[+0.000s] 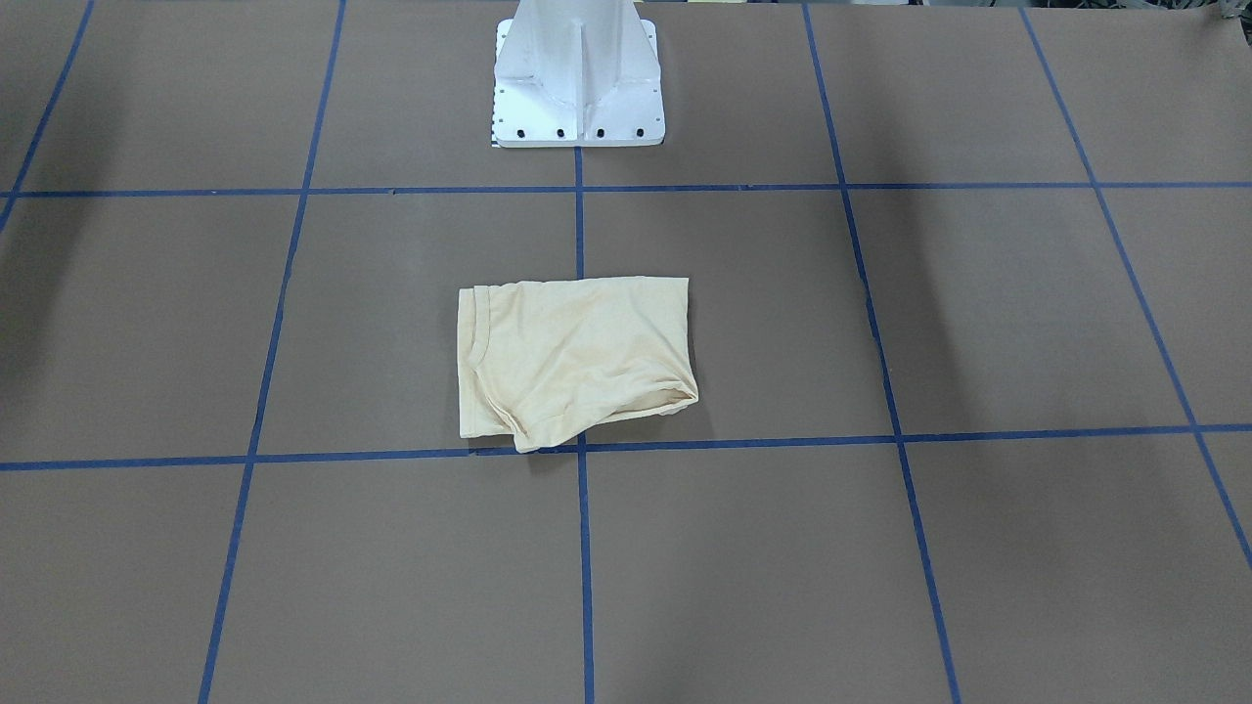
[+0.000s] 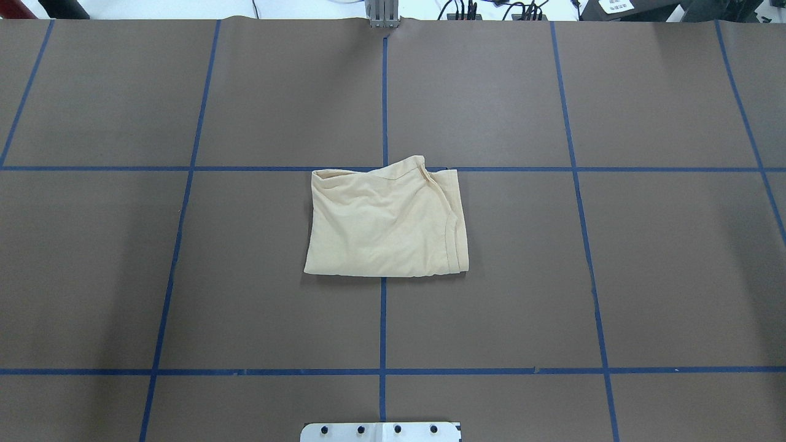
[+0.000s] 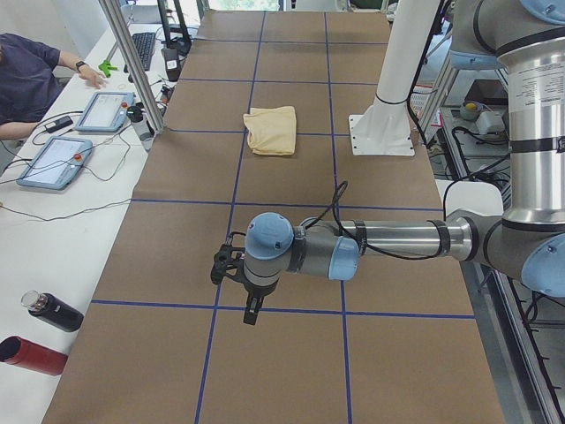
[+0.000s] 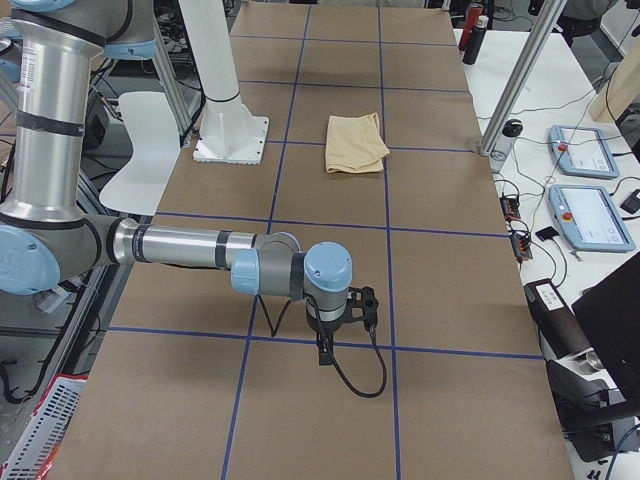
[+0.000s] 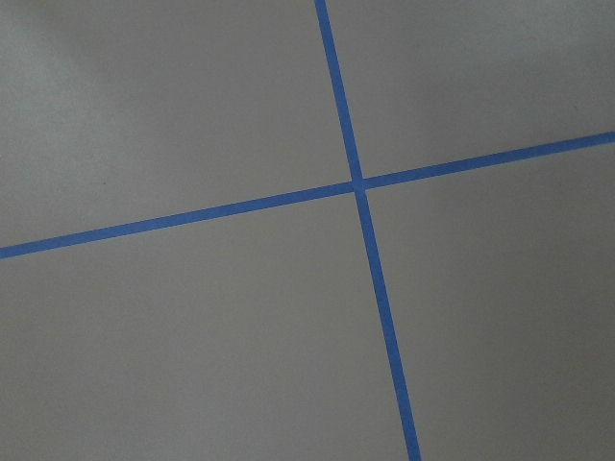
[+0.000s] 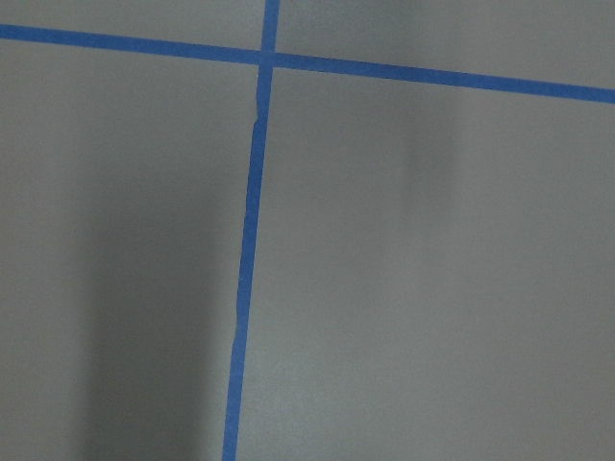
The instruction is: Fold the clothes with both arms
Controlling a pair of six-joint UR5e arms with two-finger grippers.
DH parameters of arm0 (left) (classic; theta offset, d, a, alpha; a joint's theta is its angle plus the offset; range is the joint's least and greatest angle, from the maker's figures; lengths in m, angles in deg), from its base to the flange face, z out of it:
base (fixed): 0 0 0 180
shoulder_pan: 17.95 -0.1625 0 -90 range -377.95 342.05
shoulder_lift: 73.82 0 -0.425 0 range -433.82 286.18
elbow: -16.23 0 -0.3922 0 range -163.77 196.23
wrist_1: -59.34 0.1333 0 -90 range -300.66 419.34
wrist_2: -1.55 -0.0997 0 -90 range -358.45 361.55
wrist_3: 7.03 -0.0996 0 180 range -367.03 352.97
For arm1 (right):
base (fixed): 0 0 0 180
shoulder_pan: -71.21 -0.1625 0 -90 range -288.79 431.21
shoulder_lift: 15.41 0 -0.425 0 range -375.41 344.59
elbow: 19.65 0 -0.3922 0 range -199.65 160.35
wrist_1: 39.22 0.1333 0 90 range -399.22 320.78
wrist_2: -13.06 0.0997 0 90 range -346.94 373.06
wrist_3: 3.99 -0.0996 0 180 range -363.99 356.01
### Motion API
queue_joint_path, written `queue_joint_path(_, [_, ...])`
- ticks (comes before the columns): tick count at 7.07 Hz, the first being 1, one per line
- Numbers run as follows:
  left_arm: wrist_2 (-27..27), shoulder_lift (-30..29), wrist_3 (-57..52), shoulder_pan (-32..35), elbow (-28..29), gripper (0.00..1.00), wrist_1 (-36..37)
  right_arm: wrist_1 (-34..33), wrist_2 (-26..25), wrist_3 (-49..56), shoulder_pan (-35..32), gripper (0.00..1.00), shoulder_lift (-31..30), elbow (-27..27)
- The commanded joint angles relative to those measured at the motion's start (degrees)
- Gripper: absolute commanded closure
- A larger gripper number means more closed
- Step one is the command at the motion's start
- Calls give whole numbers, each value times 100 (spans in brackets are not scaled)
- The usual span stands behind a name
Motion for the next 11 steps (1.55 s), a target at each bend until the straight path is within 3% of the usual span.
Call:
queue_joint_path(1, [-13, -8, 18, 2, -7, 0, -289, 0, 24, 13, 5, 0, -11, -174])
queue_joint_path(11, [-13, 72, 19, 2, 195, 0, -485, 17, 24, 75, -4, 0, -11, -43])
